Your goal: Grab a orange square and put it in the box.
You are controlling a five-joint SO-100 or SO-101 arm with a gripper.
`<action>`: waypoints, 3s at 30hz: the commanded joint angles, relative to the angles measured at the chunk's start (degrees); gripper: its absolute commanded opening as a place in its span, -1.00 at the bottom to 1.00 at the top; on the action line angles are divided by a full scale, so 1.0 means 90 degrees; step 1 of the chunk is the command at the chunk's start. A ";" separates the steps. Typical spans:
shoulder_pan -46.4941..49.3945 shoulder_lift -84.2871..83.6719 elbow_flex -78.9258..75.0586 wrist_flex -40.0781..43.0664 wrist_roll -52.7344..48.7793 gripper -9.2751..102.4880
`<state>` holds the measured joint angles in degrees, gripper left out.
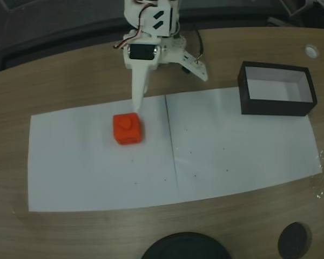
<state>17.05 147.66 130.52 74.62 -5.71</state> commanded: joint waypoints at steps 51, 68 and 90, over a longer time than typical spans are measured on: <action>-0.0645 -0.5596 -0.5771 0.1982 -0.0469 -0.65; -0.7705 -0.3066 -0.4648 0.2490 0.0488 -0.65; -0.8174 -0.6211 -0.6455 0.0840 0.0449 -0.65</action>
<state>-56.51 93.08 77.43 83.06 -2.11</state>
